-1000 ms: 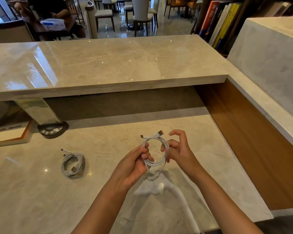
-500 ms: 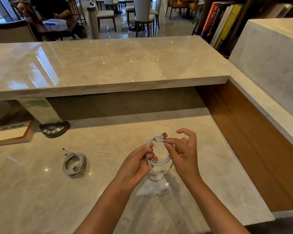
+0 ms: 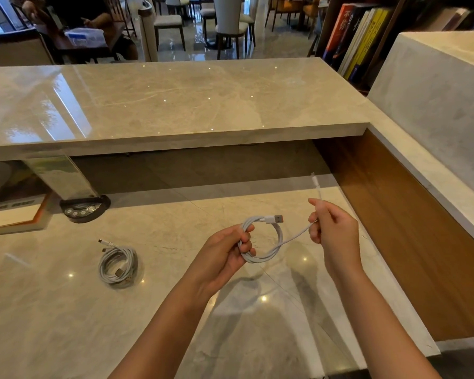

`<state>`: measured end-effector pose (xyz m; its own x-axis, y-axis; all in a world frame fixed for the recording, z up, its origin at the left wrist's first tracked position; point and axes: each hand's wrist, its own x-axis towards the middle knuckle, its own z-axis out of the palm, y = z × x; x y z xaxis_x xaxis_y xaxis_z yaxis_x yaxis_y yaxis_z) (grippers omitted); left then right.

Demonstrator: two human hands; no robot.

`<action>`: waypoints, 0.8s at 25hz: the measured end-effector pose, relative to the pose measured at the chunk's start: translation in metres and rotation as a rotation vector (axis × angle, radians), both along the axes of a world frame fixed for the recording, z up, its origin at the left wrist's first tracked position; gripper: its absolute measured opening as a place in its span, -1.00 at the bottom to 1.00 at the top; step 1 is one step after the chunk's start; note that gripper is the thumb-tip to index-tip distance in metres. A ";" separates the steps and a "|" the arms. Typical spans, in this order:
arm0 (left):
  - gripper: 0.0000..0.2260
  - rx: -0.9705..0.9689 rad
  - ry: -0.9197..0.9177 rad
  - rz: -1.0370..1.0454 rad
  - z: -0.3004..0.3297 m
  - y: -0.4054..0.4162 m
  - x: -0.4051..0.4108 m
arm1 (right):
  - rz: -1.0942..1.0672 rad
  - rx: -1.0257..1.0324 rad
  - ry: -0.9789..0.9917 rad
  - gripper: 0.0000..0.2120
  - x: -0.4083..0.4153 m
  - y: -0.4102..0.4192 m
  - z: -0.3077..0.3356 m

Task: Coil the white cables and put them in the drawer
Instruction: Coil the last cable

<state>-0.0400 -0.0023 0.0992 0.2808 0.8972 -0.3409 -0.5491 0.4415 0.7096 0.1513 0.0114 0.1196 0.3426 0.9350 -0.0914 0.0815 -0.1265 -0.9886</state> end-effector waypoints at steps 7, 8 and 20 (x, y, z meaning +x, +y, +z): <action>-0.78 0.107 0.191 -0.215 0.005 0.000 -0.007 | 0.906 -0.342 -0.769 -0.71 0.006 0.014 0.018; -0.77 0.104 0.191 -0.222 0.006 0.000 -0.007 | 0.939 -0.318 -0.696 -0.70 0.005 0.012 0.018; -0.76 -0.020 0.175 -0.093 0.000 -0.011 -0.007 | 0.884 -0.217 -0.491 -0.69 -0.014 0.005 0.025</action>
<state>-0.0472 -0.0134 0.0988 0.2975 0.8627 -0.4090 -0.3740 0.4995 0.7815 0.1370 0.0164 0.1447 -0.4132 0.8511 -0.3240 0.6203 0.0025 -0.7844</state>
